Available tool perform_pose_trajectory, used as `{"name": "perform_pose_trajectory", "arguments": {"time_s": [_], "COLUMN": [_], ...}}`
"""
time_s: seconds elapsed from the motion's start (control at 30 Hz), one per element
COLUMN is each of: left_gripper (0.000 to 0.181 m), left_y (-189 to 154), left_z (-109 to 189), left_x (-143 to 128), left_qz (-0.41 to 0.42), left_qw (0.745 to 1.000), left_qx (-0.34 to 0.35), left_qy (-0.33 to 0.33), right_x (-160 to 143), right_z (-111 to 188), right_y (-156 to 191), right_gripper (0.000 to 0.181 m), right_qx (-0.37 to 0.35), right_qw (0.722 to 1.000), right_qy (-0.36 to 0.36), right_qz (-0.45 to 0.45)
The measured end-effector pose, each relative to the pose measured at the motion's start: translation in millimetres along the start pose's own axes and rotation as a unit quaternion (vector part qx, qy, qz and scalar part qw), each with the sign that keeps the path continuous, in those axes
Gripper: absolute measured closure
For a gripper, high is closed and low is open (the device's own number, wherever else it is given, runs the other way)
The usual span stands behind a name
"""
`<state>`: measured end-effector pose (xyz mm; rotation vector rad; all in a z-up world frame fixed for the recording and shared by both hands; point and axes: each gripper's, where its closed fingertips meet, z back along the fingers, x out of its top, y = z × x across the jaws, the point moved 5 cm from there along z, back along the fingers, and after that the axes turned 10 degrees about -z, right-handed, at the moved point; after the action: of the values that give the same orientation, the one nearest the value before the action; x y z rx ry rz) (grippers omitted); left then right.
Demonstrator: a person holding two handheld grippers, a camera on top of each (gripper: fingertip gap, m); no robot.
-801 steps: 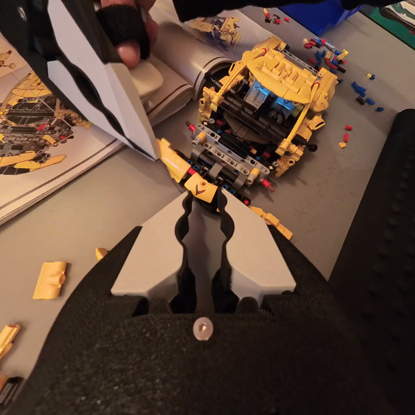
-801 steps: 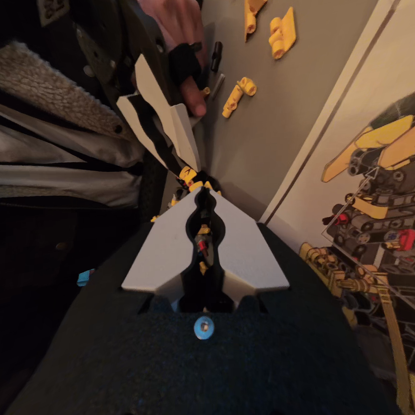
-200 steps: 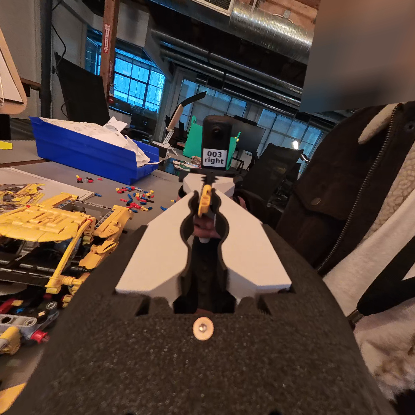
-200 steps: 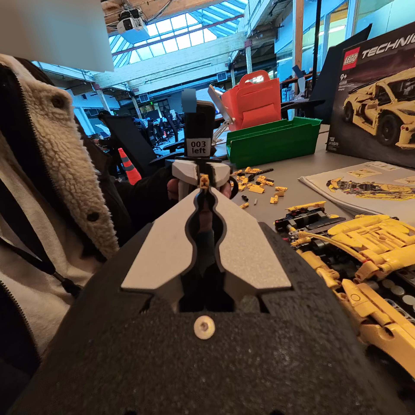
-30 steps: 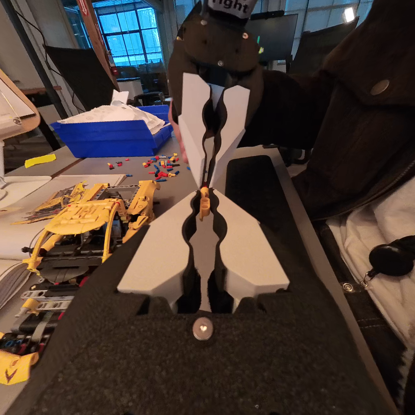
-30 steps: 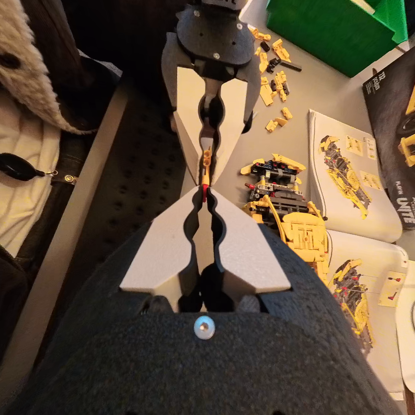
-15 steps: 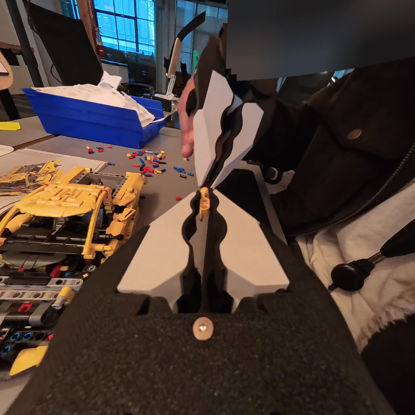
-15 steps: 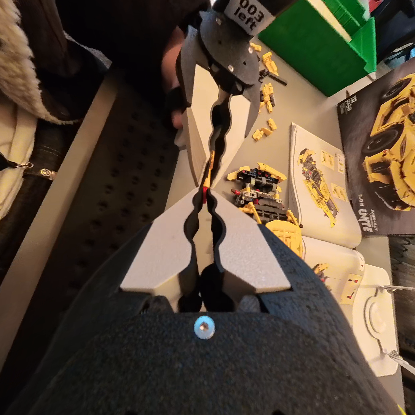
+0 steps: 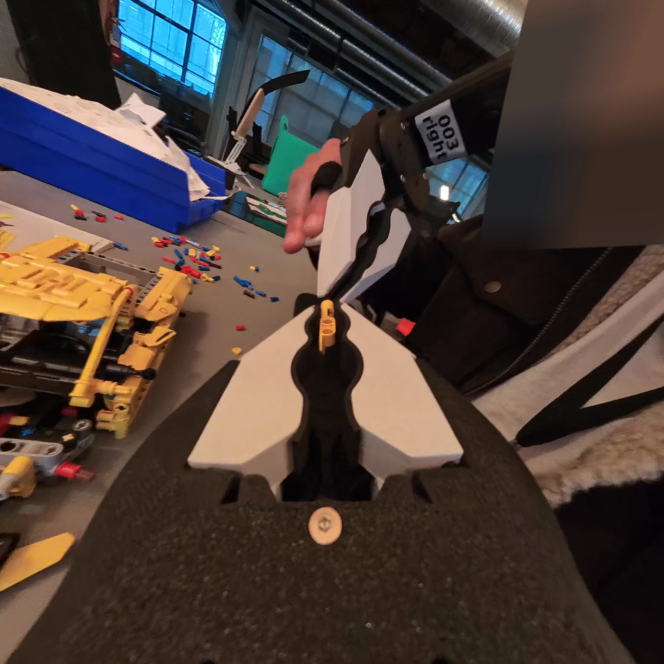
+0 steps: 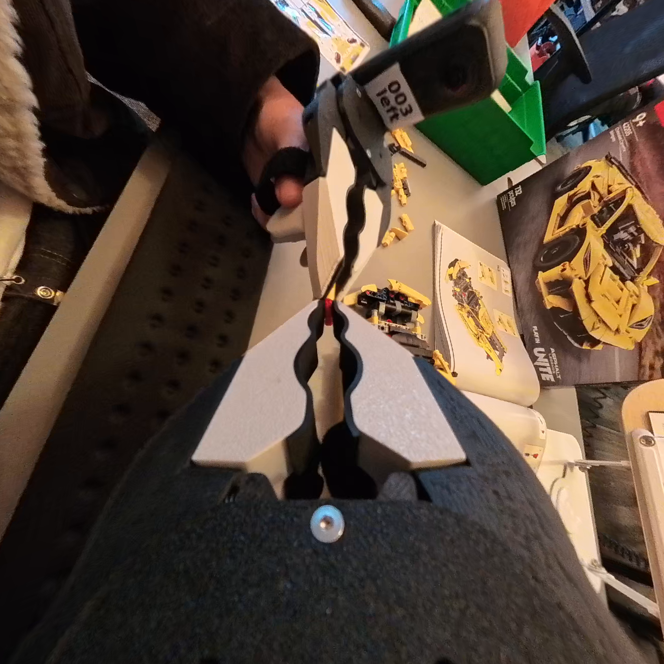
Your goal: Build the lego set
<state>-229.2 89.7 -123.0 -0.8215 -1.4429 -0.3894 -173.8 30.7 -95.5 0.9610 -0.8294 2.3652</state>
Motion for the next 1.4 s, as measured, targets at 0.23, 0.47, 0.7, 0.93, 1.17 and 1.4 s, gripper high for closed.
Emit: {"name": "perform_pose_trajectory", "arguments": {"time_s": [0.23,0.47,0.7,0.93,1.17,1.4], "left_gripper": [0.174,0.174,0.174,0.174,0.174,0.174], "left_y": [-1.9,-2.9,8.9,19.0,15.5,15.1], "left_z": [7.0,9.4,10.9,13.0,8.4,7.9], "left_x": [11.5,13.7,8.1,4.7,0.3,-0.2], "left_qz": [0.033,0.047,0.038,0.039,0.030,0.030], "left_qw": [0.998,0.996,0.998,0.997,0.998,0.999], "left_qx": [-0.029,-0.042,0.009,0.052,0.045,0.041], "left_qy": [-0.053,-0.066,-0.044,-0.032,-0.012,-0.010], "right_x": [11.9,14.3,-1.7,-99.7,-119.9,-122.8], "right_z": [3.1,2.9,-1.7,-32.1,-40.9,-39.0], "right_y": [-5.0,-5.8,-4.2,17.3,22.6,22.0], "right_gripper": [0.179,0.178,0.179,0.179,0.178,0.175], "right_qx": [-0.010,-0.006,0.003,0.110,0.121,0.118], "right_qw": [0.999,0.998,1.000,0.972,0.972,0.976], "right_qy": [-0.049,-0.063,0.012,0.148,0.108,0.076], "right_qz": [-0.014,-0.021,-0.022,-0.145,-0.168,-0.168]}}
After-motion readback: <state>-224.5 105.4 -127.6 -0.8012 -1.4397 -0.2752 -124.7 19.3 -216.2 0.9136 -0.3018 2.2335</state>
